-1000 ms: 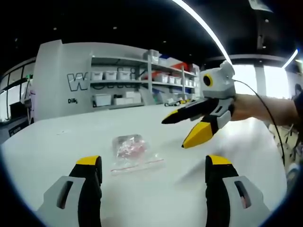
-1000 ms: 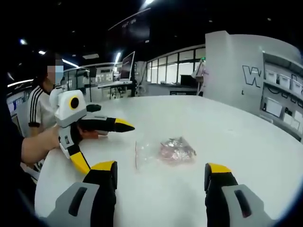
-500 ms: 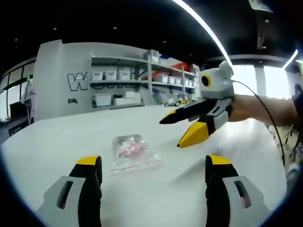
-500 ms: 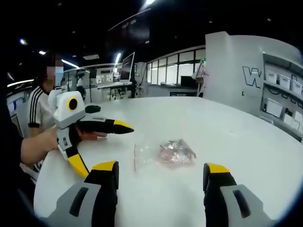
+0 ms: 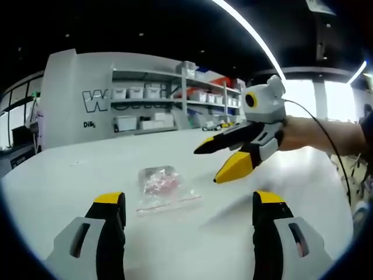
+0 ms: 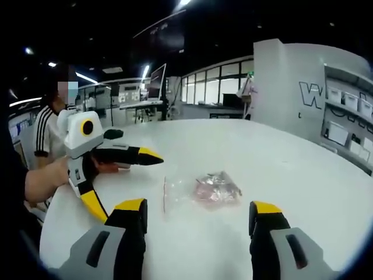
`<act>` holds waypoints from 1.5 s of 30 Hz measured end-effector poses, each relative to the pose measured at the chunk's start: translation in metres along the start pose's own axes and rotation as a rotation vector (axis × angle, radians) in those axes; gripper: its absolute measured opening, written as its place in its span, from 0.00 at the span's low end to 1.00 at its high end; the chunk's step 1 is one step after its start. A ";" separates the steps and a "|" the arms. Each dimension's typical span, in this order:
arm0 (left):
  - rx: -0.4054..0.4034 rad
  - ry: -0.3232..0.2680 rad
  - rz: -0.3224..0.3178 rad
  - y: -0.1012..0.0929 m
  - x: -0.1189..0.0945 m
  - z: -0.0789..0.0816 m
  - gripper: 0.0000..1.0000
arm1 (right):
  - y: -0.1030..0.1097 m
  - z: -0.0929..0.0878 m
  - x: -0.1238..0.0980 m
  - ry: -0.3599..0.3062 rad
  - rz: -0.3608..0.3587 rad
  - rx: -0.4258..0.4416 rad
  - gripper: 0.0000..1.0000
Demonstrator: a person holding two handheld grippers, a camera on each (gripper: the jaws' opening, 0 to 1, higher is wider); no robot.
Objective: Open the resealable bag by pulling the two sides of the seal apart until the entire bag opening is separated and visibly accessible.
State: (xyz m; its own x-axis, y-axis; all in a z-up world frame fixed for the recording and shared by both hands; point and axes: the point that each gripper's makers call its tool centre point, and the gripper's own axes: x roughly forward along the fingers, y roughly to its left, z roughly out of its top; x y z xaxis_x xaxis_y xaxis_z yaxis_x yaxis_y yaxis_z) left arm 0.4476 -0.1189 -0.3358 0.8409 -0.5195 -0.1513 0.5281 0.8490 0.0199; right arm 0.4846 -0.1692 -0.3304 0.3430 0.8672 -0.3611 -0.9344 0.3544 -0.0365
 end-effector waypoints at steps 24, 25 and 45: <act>0.000 0.002 0.000 0.000 0.000 0.001 0.89 | -0.001 0.002 0.007 0.010 0.009 -0.006 0.70; 0.001 0.002 0.000 0.000 0.000 0.001 0.89 | -0.001 0.002 0.007 0.010 0.010 -0.007 0.70; 0.004 0.004 0.001 0.001 0.000 0.000 0.89 | -0.001 0.002 0.014 0.012 0.014 -0.013 0.69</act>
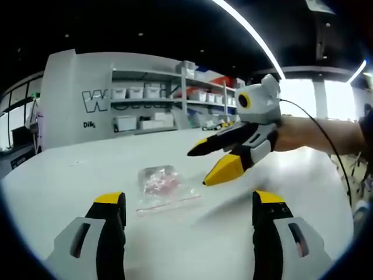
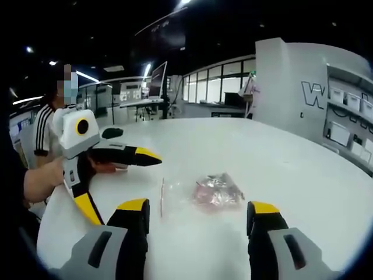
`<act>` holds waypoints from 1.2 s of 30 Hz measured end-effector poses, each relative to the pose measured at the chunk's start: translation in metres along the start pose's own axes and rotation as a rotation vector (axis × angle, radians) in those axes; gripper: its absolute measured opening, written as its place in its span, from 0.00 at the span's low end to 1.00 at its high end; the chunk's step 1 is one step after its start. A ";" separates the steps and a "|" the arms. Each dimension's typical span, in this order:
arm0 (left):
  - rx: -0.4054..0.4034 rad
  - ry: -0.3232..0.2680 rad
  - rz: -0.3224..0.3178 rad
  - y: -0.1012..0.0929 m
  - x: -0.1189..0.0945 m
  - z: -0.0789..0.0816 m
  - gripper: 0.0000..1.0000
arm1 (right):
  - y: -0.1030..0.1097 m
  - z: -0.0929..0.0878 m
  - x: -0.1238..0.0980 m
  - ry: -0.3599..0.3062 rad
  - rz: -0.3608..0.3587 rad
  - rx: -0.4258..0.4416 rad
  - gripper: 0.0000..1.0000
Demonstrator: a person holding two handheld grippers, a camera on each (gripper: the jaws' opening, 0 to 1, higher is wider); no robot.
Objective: Open the resealable bag by pulling the two sides of the seal apart until the entire bag opening is separated and visibly accessible.
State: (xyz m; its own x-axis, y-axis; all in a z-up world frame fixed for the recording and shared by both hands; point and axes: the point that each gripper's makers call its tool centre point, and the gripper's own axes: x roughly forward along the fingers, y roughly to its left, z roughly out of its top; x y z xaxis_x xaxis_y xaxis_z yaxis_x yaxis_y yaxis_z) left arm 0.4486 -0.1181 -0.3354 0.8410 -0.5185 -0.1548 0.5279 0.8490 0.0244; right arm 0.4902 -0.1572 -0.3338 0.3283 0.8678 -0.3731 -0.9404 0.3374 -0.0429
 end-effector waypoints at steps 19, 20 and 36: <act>0.002 0.001 -0.002 -0.001 0.000 -0.001 0.89 | -0.001 0.001 0.005 -0.001 0.003 -0.002 0.67; 0.002 0.000 -0.004 -0.001 0.000 -0.001 0.89 | -0.002 0.000 0.005 0.002 0.002 -0.003 0.67; 0.003 0.002 -0.004 -0.003 0.000 -0.001 0.88 | -0.004 0.000 0.005 -0.006 0.005 -0.003 0.64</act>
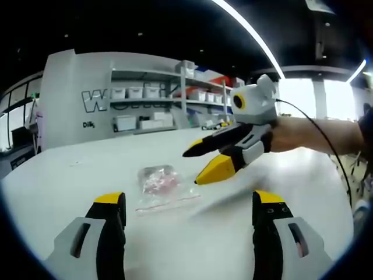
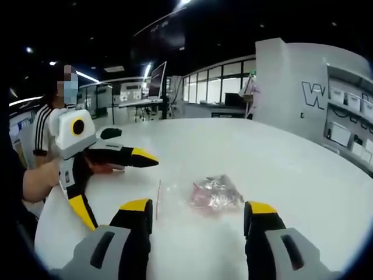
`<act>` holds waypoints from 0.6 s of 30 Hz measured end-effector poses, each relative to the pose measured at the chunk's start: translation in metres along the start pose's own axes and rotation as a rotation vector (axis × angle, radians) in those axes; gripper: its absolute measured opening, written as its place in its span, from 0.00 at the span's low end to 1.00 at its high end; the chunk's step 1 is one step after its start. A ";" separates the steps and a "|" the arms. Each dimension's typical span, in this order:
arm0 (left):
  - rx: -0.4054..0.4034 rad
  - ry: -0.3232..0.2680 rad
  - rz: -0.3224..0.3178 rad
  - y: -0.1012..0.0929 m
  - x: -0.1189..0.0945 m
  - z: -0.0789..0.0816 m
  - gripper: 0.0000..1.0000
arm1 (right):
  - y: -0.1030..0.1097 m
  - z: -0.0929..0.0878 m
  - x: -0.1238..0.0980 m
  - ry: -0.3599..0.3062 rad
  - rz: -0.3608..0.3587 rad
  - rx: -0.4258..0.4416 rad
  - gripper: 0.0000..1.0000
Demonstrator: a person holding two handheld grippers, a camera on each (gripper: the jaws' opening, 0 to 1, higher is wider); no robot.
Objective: Open the resealable bag by pulling the two sides of the seal apart until the entire bag opening is separated and visibly accessible.
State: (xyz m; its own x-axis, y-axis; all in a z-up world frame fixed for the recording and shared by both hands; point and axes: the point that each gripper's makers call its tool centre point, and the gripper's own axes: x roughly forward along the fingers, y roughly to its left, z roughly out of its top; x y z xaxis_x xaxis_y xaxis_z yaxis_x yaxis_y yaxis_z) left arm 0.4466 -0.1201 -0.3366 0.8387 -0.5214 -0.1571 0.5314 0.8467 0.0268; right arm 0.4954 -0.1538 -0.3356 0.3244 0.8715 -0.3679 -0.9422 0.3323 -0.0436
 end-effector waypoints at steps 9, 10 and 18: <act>0.001 0.001 0.000 0.001 0.000 0.000 0.88 | 0.000 -0.001 0.002 0.008 0.002 -0.005 0.62; 0.000 0.000 0.001 0.001 0.000 0.000 0.88 | 0.000 -0.001 0.002 0.008 0.004 -0.004 0.61; 0.001 0.002 0.001 0.002 0.001 0.000 0.88 | -0.001 -0.002 0.004 0.012 0.003 -0.011 0.60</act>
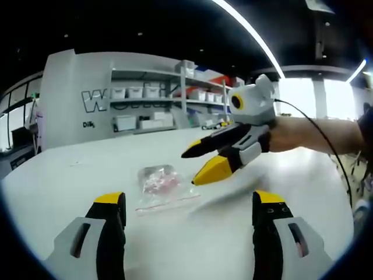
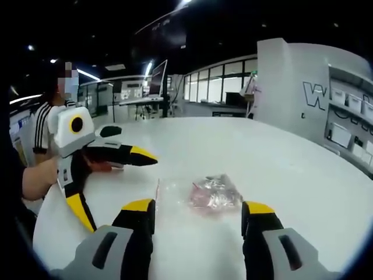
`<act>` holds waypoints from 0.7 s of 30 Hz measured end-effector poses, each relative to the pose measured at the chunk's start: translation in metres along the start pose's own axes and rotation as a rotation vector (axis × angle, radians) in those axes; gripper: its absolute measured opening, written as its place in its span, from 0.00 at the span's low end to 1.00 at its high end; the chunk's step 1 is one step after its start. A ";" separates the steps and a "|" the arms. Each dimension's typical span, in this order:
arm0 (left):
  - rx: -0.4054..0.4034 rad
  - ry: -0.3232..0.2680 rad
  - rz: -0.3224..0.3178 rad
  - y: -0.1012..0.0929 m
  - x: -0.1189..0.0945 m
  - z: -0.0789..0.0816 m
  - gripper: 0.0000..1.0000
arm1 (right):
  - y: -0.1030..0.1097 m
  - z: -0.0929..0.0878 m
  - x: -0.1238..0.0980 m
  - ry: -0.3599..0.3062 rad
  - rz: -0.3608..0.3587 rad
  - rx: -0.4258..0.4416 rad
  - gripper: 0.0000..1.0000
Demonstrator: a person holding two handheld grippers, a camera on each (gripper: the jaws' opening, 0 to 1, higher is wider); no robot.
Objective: Open the resealable bag by pulling the two sides of the seal apart until the entire bag opening is separated and visibly accessible.
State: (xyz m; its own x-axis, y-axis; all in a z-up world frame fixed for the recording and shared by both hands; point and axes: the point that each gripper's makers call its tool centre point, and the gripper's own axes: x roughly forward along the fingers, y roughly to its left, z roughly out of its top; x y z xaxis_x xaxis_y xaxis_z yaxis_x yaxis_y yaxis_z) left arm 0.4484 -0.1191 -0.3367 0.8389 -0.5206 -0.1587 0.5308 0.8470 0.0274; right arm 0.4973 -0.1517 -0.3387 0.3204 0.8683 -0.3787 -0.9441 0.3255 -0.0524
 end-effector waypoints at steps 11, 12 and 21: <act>0.002 0.002 0.000 0.000 0.000 0.000 0.88 | 0.001 0.002 0.004 0.005 0.003 -0.013 0.58; 0.001 0.000 -0.001 0.000 0.000 0.000 0.88 | 0.001 0.002 0.004 0.005 0.003 -0.015 0.58; 0.001 0.000 -0.002 -0.001 0.000 0.000 0.88 | -0.002 0.005 0.007 0.006 -0.008 -0.045 0.54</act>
State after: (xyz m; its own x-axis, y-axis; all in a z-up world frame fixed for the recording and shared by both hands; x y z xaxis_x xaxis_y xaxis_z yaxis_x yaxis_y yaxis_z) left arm 0.4477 -0.1196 -0.3367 0.8381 -0.5221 -0.1585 0.5323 0.8461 0.0277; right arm 0.5016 -0.1443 -0.3365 0.3273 0.8636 -0.3836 -0.9442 0.3146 -0.0972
